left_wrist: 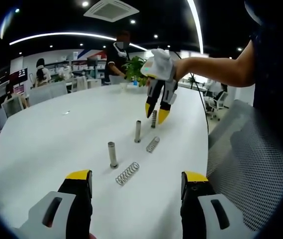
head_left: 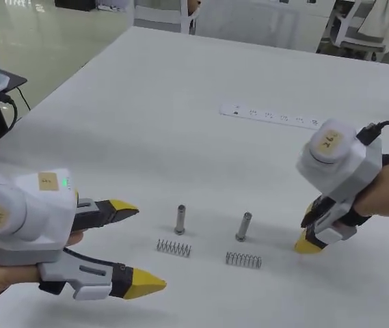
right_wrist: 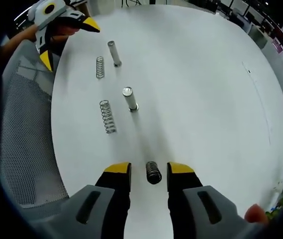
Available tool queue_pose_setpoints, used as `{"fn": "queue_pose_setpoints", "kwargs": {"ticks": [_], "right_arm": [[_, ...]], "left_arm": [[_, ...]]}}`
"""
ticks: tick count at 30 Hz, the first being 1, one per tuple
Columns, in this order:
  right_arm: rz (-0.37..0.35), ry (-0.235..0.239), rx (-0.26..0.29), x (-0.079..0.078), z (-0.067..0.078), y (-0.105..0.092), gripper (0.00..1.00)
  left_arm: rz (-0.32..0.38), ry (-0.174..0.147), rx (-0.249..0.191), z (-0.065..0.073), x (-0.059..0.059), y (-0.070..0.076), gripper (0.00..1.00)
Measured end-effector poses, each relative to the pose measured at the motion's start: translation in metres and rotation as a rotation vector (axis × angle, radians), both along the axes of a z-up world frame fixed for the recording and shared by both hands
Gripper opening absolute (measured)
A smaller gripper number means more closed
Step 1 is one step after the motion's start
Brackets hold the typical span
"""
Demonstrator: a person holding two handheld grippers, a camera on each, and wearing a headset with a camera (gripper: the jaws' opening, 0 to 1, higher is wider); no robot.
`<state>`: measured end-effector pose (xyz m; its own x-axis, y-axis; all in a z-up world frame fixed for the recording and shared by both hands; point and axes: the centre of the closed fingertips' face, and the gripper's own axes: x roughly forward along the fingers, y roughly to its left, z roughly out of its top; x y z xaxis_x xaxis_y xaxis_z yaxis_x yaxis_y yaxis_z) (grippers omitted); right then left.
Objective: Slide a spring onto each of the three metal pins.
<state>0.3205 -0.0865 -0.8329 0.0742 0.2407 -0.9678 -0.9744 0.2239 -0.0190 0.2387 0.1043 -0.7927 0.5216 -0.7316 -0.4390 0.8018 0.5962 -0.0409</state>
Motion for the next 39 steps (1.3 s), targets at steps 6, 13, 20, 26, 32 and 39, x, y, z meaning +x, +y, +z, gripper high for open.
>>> {"fn": "queue_pose_setpoints", "kwargs": {"ticks": [6,13,20,26,32,39], "right_arm": [[0.020,-0.003,0.009,-0.008,0.006,0.008,0.28],[0.055,-0.007,0.016,-0.015,0.010,0.018,0.28],[0.087,-0.009,0.018,-0.019,0.009,0.026,0.28],[0.123,-0.007,0.021,-0.025,0.007,0.036,0.27],[0.153,-0.002,0.016,-0.031,0.004,0.043,0.26],[0.180,0.010,0.011,-0.039,-0.001,0.050,0.24]], "left_arm": [[-0.005,-0.002,0.002,0.001,0.000,-0.002,0.69],[-0.006,-0.003,0.006,0.001,-0.001,-0.001,0.69],[-0.007,-0.005,0.008,0.002,-0.002,-0.001,0.69],[-0.009,-0.008,0.010,0.003,-0.003,-0.003,0.68],[-0.005,-0.012,0.011,0.005,-0.004,-0.003,0.68],[-0.002,-0.014,0.012,0.006,-0.006,-0.002,0.68]]}}
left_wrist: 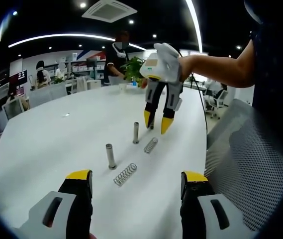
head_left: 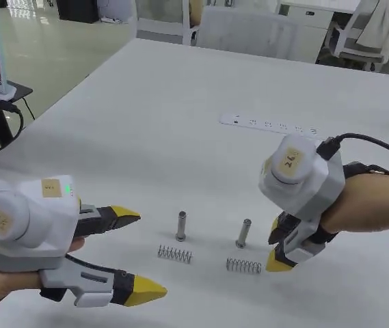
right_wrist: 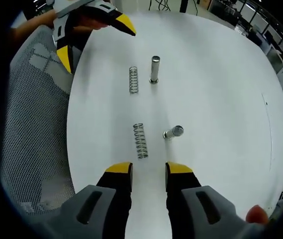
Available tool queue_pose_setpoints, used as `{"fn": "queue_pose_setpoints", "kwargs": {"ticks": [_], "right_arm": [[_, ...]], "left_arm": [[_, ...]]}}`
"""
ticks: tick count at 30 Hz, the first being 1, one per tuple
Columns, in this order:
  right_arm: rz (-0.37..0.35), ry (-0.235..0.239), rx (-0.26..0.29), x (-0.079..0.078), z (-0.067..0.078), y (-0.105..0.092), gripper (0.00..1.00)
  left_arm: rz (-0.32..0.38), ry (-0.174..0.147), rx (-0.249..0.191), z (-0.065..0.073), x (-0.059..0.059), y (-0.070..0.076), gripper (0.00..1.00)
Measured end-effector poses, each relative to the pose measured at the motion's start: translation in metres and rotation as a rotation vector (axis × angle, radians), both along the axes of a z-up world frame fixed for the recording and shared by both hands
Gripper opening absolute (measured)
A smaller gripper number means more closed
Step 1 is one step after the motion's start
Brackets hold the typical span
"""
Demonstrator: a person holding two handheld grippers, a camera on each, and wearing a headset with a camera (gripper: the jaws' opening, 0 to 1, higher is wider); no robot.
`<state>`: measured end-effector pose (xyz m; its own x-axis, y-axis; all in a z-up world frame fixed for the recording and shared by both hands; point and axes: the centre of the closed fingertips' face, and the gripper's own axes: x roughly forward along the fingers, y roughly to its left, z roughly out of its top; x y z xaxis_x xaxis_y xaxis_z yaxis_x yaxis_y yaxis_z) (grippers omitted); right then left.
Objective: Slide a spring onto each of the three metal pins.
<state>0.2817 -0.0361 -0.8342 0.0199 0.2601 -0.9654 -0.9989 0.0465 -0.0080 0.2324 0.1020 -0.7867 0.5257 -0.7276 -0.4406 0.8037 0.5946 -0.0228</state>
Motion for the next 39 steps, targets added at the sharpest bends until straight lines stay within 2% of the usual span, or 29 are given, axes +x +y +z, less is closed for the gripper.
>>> {"fn": "queue_pose_setpoints", "kwargs": {"ticks": [9,19,39], "right_arm": [[0.042,-0.005,-0.025,-0.006,-0.012,0.006,0.23],[0.061,0.004,-0.027,-0.008,-0.022,0.012,0.18],[0.074,-0.003,-0.029,-0.006,-0.029,0.012,0.10]], "left_arm": [[0.002,-0.001,-0.002,0.001,-0.001,0.001,0.68],[0.004,0.005,-0.004,-0.002,-0.002,0.001,0.68],[-0.006,0.013,-0.005,-0.004,-0.002,-0.001,0.66]]}}
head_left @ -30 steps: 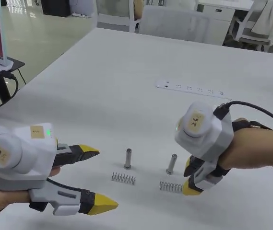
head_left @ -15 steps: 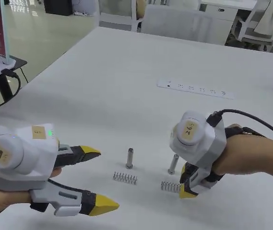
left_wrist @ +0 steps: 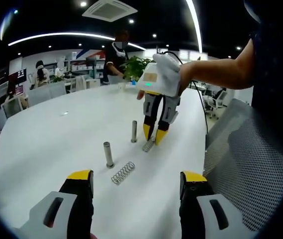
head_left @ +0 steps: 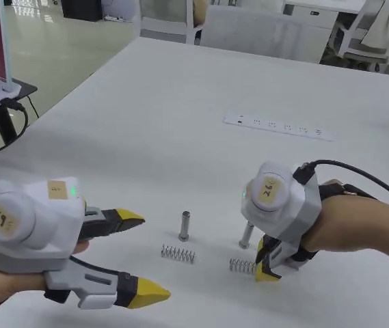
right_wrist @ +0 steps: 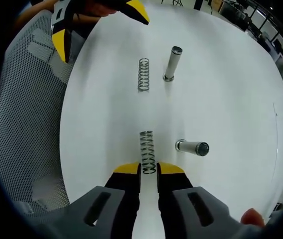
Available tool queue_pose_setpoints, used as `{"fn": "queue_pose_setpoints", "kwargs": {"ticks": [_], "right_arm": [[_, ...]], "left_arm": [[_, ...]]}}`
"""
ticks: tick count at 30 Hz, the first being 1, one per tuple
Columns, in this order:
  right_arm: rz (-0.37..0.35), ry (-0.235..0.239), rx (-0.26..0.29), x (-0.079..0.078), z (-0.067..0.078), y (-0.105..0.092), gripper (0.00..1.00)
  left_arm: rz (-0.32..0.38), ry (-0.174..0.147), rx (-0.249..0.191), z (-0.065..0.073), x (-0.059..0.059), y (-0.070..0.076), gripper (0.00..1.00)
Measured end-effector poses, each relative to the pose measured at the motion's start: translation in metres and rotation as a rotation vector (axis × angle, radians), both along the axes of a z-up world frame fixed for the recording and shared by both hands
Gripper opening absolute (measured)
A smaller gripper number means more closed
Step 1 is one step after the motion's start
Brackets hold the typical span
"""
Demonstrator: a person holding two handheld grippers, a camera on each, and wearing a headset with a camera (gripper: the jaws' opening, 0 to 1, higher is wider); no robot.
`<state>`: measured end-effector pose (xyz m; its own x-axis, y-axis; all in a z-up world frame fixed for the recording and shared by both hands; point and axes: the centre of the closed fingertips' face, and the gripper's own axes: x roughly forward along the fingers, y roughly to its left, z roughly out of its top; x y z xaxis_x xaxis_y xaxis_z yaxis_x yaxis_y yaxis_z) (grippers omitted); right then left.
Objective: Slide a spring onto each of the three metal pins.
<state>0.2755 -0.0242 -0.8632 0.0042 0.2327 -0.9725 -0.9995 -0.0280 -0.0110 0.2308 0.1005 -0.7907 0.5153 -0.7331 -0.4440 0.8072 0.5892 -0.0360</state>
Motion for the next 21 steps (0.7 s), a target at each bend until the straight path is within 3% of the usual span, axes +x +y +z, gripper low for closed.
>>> {"fn": "queue_pose_setpoints", "kwargs": {"ticks": [21], "right_arm": [[0.016,-0.011,0.023,-0.0038,0.0029,0.0007,0.08]], "left_arm": [[-0.027,0.006,0.008,0.0001,-0.0030,-0.0051,0.63]]}}
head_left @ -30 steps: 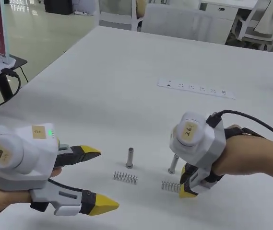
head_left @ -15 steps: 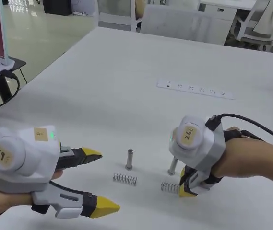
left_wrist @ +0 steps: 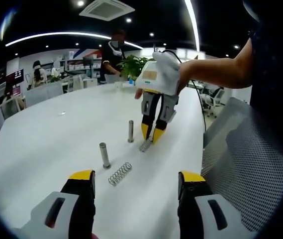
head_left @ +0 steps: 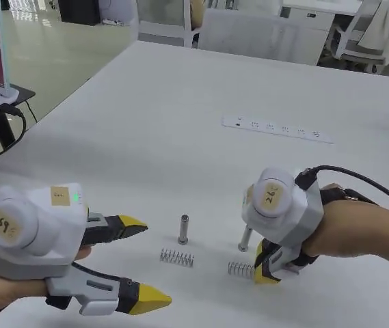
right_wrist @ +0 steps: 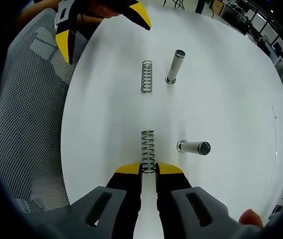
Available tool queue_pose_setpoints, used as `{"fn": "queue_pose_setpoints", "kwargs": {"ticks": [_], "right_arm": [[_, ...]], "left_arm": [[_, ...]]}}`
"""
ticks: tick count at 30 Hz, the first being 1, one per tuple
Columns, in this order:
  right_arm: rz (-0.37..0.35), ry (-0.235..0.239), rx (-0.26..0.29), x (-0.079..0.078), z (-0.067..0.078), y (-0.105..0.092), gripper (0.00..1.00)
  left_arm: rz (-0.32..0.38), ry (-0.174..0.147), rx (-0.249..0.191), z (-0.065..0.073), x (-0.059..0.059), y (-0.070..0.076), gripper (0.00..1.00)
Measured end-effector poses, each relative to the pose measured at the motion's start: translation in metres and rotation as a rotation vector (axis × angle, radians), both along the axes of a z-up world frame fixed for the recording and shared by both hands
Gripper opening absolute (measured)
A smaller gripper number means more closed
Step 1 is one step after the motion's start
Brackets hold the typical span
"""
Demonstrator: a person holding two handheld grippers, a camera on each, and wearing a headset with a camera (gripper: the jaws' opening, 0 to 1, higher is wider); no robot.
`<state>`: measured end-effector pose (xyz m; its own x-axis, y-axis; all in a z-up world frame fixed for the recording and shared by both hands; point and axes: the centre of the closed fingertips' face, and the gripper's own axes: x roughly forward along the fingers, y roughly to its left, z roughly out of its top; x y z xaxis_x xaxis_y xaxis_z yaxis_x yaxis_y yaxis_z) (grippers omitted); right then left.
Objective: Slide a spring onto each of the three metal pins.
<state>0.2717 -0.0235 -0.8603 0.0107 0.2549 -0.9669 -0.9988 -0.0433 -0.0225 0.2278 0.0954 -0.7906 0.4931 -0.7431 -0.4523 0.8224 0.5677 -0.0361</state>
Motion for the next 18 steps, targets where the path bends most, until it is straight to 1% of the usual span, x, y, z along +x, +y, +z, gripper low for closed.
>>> {"fn": "queue_pose_setpoints", "kwargs": {"ticks": [8,13,16,18], "right_arm": [[-0.011,0.004,0.016,-0.003,0.016,0.001,0.08],[-0.020,0.016,0.036,-0.008,0.025,0.004,0.08],[-0.023,0.016,0.040,-0.010,0.028,0.005,0.08],[-0.025,0.019,0.043,-0.012,0.030,0.005,0.08]], "left_arm": [[-0.023,-0.006,-0.002,0.004,0.000,-0.005,0.61],[-0.043,-0.010,-0.003,0.005,-0.001,-0.009,0.59],[-0.057,-0.015,0.004,0.006,0.000,-0.011,0.58],[-0.065,-0.018,0.000,0.007,0.001,-0.013,0.57]]}}
